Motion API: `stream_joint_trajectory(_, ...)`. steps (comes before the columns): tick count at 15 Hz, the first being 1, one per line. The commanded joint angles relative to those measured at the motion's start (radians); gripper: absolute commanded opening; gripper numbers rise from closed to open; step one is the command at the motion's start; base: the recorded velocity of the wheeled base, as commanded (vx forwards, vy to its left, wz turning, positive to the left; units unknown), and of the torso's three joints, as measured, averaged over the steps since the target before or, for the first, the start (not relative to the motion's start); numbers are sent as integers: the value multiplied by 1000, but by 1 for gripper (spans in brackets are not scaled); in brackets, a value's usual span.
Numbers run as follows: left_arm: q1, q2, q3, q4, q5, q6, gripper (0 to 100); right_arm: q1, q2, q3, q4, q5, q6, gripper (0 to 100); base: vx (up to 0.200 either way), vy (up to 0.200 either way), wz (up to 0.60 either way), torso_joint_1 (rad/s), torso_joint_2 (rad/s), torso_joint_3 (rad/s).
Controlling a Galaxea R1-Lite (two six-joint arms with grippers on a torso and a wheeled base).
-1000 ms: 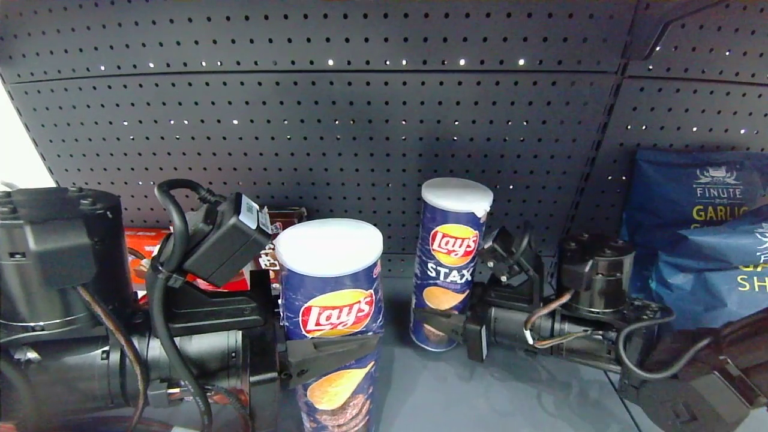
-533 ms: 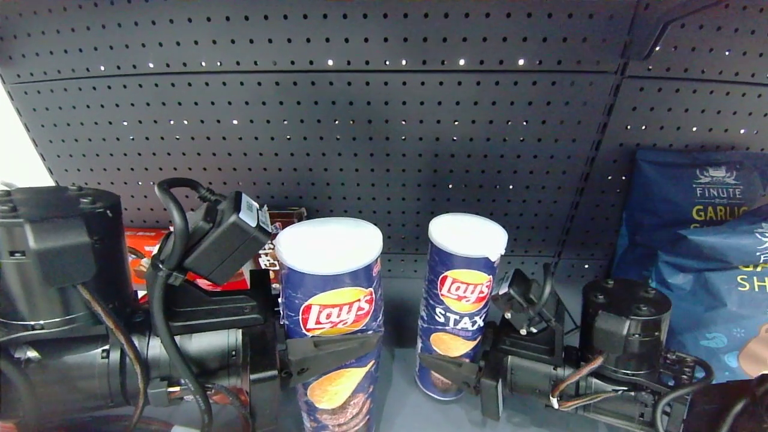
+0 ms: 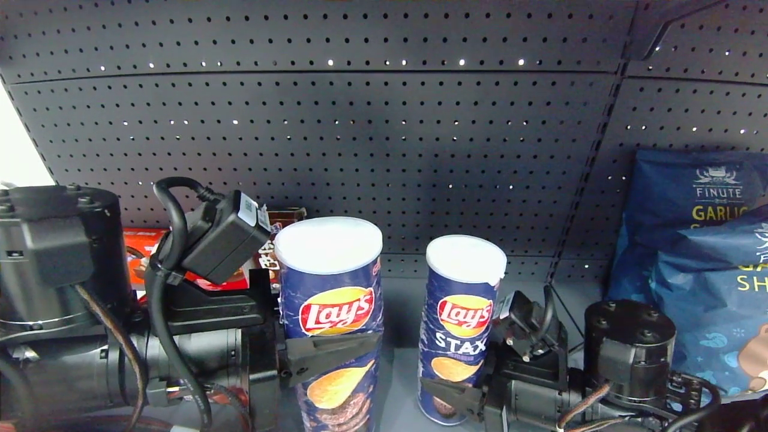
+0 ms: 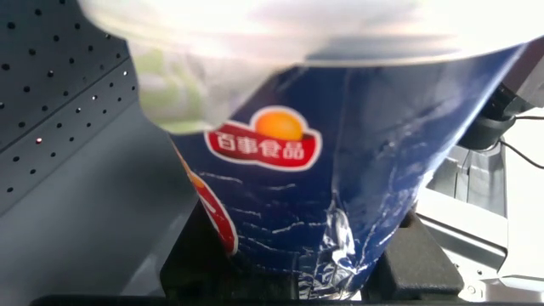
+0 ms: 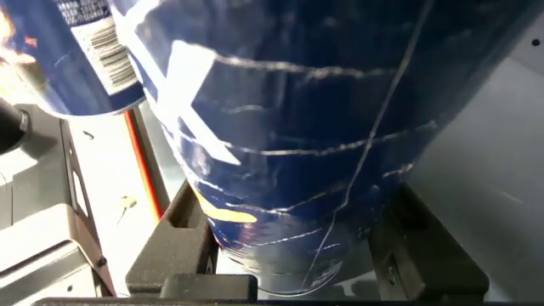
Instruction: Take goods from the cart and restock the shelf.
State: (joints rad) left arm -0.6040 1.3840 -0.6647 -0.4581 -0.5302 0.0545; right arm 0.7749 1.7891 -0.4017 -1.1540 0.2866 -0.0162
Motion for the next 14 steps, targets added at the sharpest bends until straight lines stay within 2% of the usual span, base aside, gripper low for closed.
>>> stream_joint_trajectory(1,0,0,0,-1,-1,1,0,0,-1,23,-6,0,-1,0,0,0,0,0,0,0)
stream_joint_trajectory(13,1,0,2,-1,-1,1,0,-22,-7,67,-21,3,-4,0,0,0,0,0,0,0)
stream_joint_trajectory(14,1,0,0,-1,-1,1,0,-22,-7,67,-19,3,-5,100,0,0,0,0,0,0)
